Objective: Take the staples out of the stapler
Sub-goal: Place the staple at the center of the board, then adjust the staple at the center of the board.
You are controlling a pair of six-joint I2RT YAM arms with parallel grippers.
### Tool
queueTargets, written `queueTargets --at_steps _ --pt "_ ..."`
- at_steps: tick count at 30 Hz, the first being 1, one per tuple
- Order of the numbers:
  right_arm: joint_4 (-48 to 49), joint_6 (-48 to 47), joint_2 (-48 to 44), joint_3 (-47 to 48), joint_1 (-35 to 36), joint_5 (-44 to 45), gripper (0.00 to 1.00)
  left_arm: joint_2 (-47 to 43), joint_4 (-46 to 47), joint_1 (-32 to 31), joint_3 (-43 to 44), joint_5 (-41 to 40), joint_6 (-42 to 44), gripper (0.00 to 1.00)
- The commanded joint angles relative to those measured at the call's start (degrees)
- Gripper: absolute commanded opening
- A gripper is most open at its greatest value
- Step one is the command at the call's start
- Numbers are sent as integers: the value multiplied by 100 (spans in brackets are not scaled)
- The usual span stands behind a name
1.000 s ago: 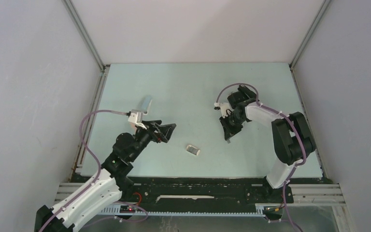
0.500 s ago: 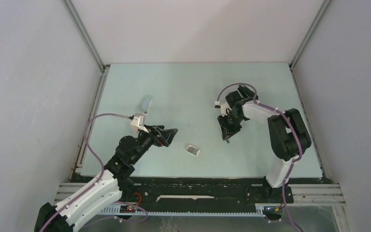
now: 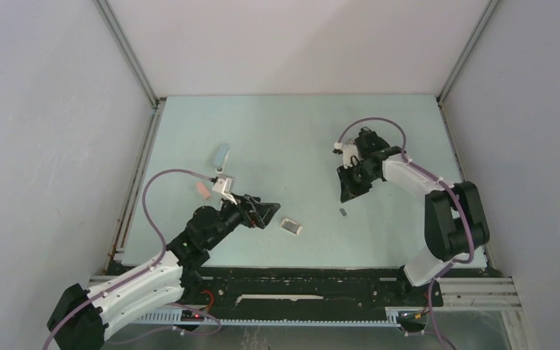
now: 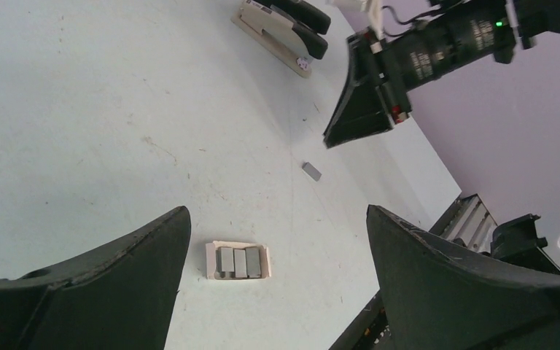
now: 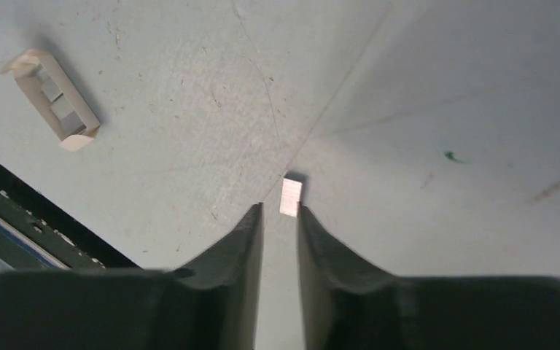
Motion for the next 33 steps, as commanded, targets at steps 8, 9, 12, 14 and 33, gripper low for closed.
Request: queueTargets --at_steps 8,9,12,14,33 --pt "34 -895 -256 -366 -181 698 11 125 238 -213 94 -386 -34 93" --pt "48 -881 -178 -367 -154 719 11 125 223 -217 98 -389 -35 93" --pt "92 -825 58 -370 -117 709 10 93 219 -242 66 -409 -55 93" --pt "68 -799 158 -342 -93 697 8 54 221 -252 26 -430 -62 93" --pt "10 -664 425 -287 24 428 8 -269 181 -288 -183 -537 -110 93"
